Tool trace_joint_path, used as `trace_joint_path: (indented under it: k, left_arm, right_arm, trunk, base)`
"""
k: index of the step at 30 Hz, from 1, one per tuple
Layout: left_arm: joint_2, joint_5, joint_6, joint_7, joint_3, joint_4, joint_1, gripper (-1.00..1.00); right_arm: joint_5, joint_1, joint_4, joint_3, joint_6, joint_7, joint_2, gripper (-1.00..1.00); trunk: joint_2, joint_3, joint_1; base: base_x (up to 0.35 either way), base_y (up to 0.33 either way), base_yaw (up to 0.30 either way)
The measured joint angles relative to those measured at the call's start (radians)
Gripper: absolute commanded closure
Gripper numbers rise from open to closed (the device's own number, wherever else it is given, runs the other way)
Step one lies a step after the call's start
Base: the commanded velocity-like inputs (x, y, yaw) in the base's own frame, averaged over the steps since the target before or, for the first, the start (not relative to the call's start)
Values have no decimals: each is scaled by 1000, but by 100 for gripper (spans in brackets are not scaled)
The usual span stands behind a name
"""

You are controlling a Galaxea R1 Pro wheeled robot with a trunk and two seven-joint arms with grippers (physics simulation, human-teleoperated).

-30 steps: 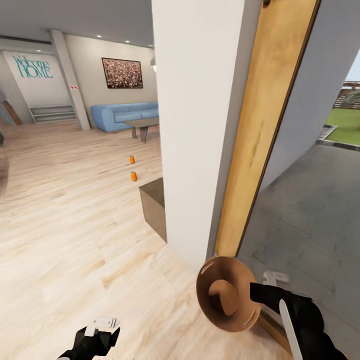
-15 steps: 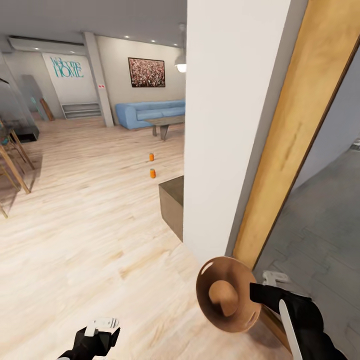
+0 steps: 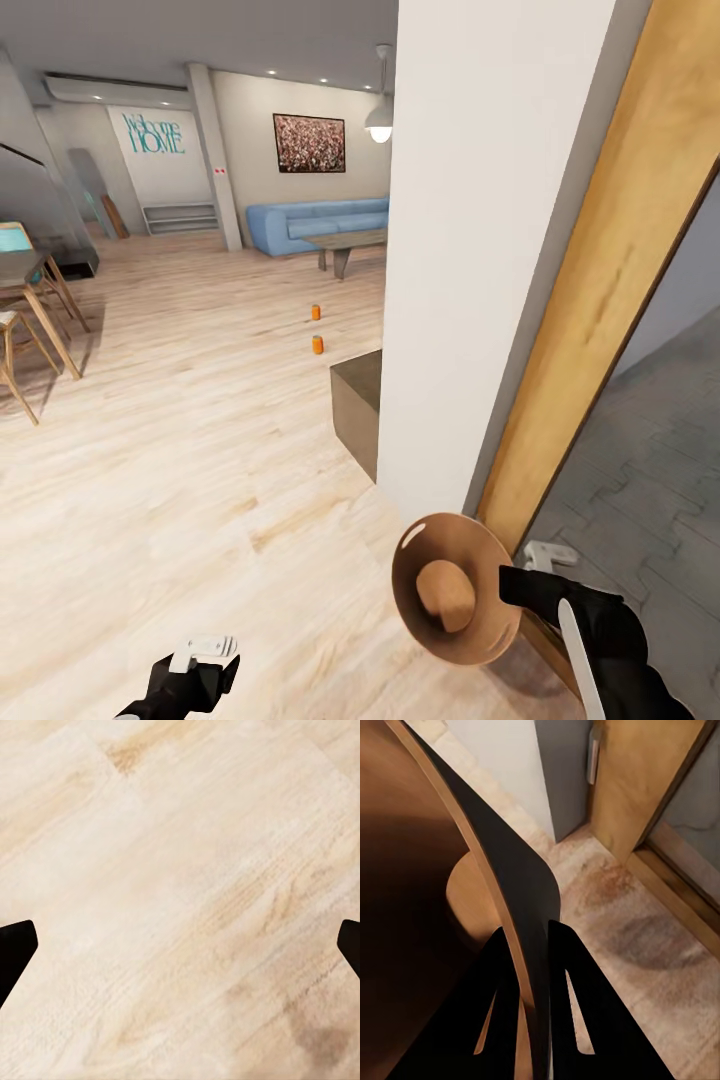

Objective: Put the three can of soda from the living room inside the tash can in the kitchen.

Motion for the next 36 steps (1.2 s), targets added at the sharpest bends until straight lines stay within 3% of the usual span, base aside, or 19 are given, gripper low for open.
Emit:
trace_joint_path:
  k: [11, 36]
  left_arm:
    - [0, 1, 1, 1, 0, 2, 0, -100]
    - [2, 1, 9, -3, -2, 6, 0, -100]
  right_arm:
    - [3, 0, 0, 1, 0, 3, 1, 100]
    - [7, 0, 1, 1, 0, 3, 1, 100]
  trunk:
    - [0, 0, 0]
    - [0, -3, 0]
  base:
    - [23, 3, 136]
    - [300, 120, 268]
